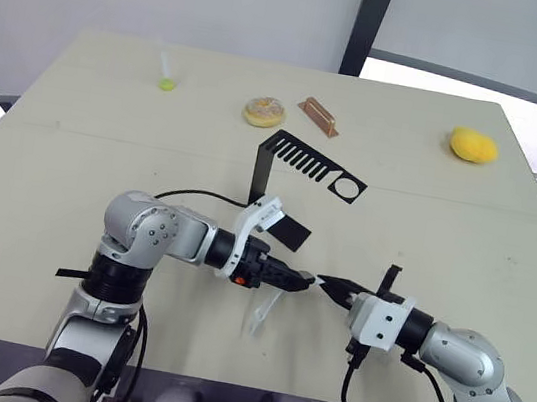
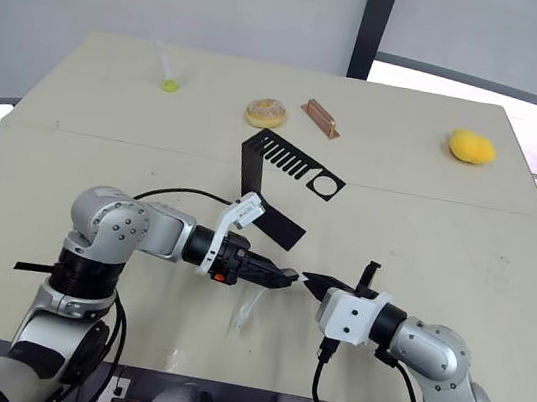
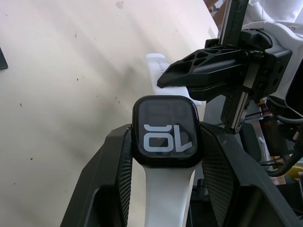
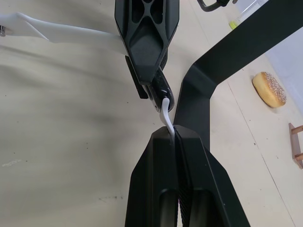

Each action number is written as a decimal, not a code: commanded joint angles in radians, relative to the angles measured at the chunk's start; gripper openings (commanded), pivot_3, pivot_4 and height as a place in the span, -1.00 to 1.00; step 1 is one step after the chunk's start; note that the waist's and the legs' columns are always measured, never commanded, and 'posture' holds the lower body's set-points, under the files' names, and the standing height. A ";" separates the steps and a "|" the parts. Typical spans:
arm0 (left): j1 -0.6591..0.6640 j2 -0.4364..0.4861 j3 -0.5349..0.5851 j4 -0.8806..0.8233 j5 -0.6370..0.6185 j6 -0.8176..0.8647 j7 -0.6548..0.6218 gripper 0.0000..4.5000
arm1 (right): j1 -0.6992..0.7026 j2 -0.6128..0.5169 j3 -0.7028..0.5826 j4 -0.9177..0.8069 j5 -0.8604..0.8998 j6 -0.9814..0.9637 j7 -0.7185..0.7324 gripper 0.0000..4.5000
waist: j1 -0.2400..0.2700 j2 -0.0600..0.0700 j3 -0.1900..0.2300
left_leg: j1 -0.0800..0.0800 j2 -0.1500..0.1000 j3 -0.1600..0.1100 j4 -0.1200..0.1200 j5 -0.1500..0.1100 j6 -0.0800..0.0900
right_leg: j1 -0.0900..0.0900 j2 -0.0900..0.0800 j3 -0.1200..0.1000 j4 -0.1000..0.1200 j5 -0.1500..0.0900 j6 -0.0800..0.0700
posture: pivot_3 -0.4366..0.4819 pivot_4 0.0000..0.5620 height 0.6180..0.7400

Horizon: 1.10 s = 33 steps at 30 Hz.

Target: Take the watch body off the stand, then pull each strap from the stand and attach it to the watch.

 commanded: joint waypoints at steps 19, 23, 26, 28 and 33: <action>-0.014 -0.052 -0.028 -0.036 -0.036 -0.015 -0.021 -0.29 | -0.019 0.022 0.042 -0.053 0.018 -0.019 0.001 -1.00 | 0.000 0.000 0.000 | 0.000 0.000 0.000 0.000 0.000 0.000 | 0.000 0.000 0.000 0.000 0.000 0.000 | -0.05 -0.47 1.00; -0.014 -0.055 -0.028 -0.036 -0.035 -0.016 -0.019 -0.29 | -0.022 0.022 0.042 -0.051 0.019 -0.019 0.002 -1.00 | 0.000 0.000 0.000 | 0.000 0.000 0.000 0.000 0.000 0.000 | 0.000 0.000 0.000 0.000 0.000 0.000 | -0.05 -0.47 1.00; -0.015 -0.057 -0.028 -0.035 -0.034 -0.018 -0.019 -0.29 | -0.023 0.023 0.043 -0.049 0.020 -0.018 0.003 -1.00 | 0.000 0.000 0.000 | 0.000 0.000 0.000 0.000 0.000 0.000 | 0.000 0.000 0.000 0.000 0.000 0.000 | -0.05 -0.47 1.00; -0.014 -0.058 -0.027 -0.035 -0.034 -0.018 -0.019 -0.29 | -0.023 0.022 0.044 -0.049 0.021 -0.017 0.004 -1.00 | 0.000 0.000 0.000 | 0.000 0.000 0.000 0.000 0.000 0.000 | 0.000 0.000 0.000 0.000 0.000 0.000 | -0.05 -0.47 1.00; -0.016 -0.059 -0.027 -0.033 -0.031 -0.018 -0.020 -0.29 | -0.025 0.024 0.044 -0.050 0.021 -0.014 0.004 -1.00 | 0.000 0.000 0.000 | 0.000 0.000 0.000 0.000 0.000 0.000 | 0.000 0.000 0.000 0.000 0.000 0.000 | -0.05 -0.47 1.00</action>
